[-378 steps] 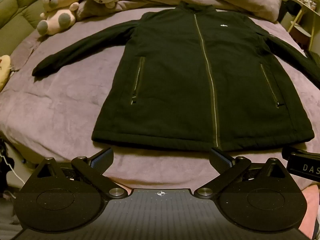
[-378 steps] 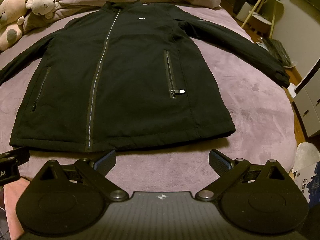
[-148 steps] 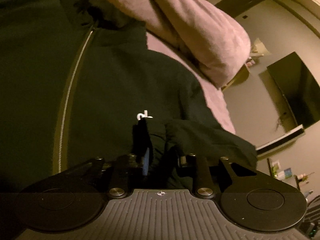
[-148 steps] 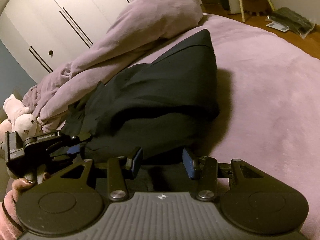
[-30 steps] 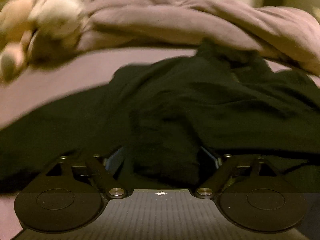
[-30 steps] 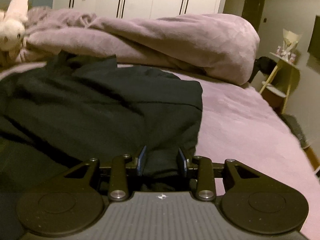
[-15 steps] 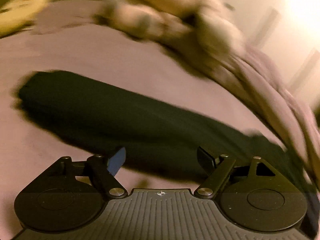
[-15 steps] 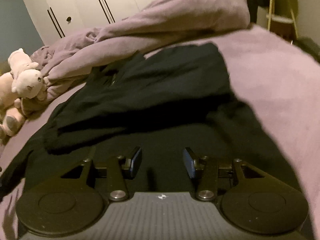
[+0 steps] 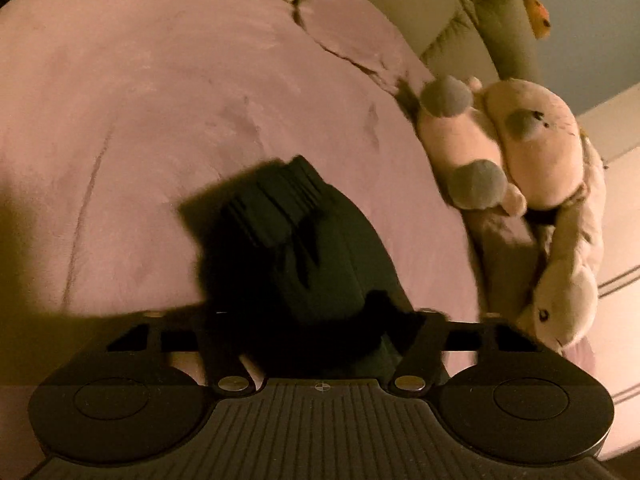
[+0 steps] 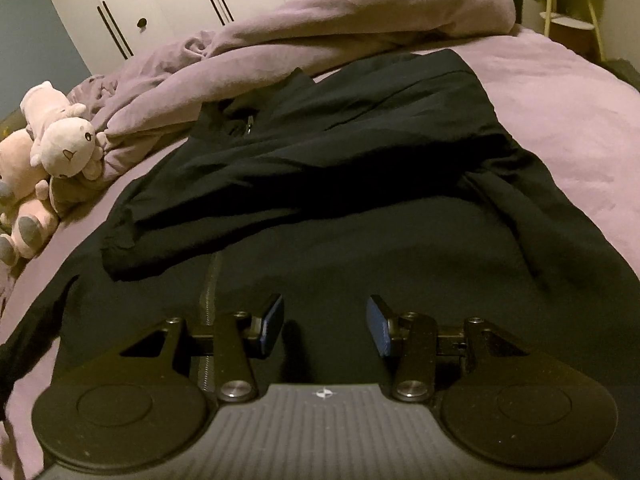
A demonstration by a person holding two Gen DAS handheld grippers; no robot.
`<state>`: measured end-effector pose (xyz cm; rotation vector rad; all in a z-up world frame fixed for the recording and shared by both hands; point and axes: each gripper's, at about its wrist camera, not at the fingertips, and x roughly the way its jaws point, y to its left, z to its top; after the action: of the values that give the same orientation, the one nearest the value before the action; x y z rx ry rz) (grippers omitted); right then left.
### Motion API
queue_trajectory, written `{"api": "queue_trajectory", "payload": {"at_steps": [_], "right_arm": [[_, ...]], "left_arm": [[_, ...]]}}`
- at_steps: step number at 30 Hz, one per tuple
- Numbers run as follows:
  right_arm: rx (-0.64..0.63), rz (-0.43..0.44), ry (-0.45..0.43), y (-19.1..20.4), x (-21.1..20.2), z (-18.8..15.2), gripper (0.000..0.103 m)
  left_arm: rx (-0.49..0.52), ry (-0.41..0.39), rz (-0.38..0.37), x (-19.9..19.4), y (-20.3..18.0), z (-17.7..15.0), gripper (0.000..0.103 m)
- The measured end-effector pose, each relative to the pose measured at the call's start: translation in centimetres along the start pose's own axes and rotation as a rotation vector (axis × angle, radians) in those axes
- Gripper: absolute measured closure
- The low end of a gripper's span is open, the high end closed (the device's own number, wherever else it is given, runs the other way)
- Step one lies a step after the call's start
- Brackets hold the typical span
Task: Fold large clothes
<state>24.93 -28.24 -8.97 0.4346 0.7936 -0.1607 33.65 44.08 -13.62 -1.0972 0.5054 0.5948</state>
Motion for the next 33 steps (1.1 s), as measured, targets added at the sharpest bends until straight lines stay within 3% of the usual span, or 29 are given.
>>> {"api": "queue_trajectory", "payload": {"at_steps": [2,4,9,13,17,19,21,23,24,27,29,33], "right_arm": [[0.000,-0.006,-0.003,-0.1,0.1,-0.2,0.057],[0.005,-0.008,-0.004,-0.2,0.2,-0.2,0.057],[0.012,-0.007,-0.014,-0.4,0.3,-0.1,0.057],[0.017,-0.001,-0.020,-0.7,0.0,-0.2,0.057],[0.018,0.007,-0.029,-1.0,-0.6,-0.3,0.057],[0.026,0.016,-0.036,-1.2,-0.9,-0.2,0.057],[0.034,0.028,-0.044,-1.3,-1.2,-0.1,0.057],[0.037,0.036,-0.049,-1.7,-1.6,0.0,0.057],[0.039,0.039,-0.051,-1.9,-1.7,0.1,0.057],[0.029,0.030,-0.045,-2.5,-1.7,0.7,0.057],[0.024,0.037,-0.045,-3.0,-1.9,1.3,0.057],[0.048,0.114,-0.035,-3.5,-1.5,3.0,0.057]], "left_arm": [[-0.023,0.008,0.005,0.2,0.7,0.3,0.069],[-0.047,0.024,-0.017,0.3,0.8,0.5,0.079],[0.147,-0.018,-0.059,-1.5,-3.1,0.1,0.086],[0.312,-0.004,-0.223,-4.8,-8.6,-2.5,0.087],[0.536,0.074,-0.471,-8.7,-17.2,-10.0,0.087],[0.666,0.141,-0.591,-10.7,-21.4,-16.1,0.087],[0.758,0.215,-0.656,-12.0,-24.3,-21.9,0.083],[0.840,0.268,-0.657,-12.6,-25.9,-27.7,0.061],[0.906,0.284,-0.638,-12.5,-26.4,-30.7,0.056],[1.065,0.342,-0.491,-11.2,-25.8,-37.3,0.051],[1.098,0.370,-0.402,-9.9,-24.5,-38.6,0.050],[1.018,0.377,-0.333,-8.9,-21.1,-37.0,0.041]]}}
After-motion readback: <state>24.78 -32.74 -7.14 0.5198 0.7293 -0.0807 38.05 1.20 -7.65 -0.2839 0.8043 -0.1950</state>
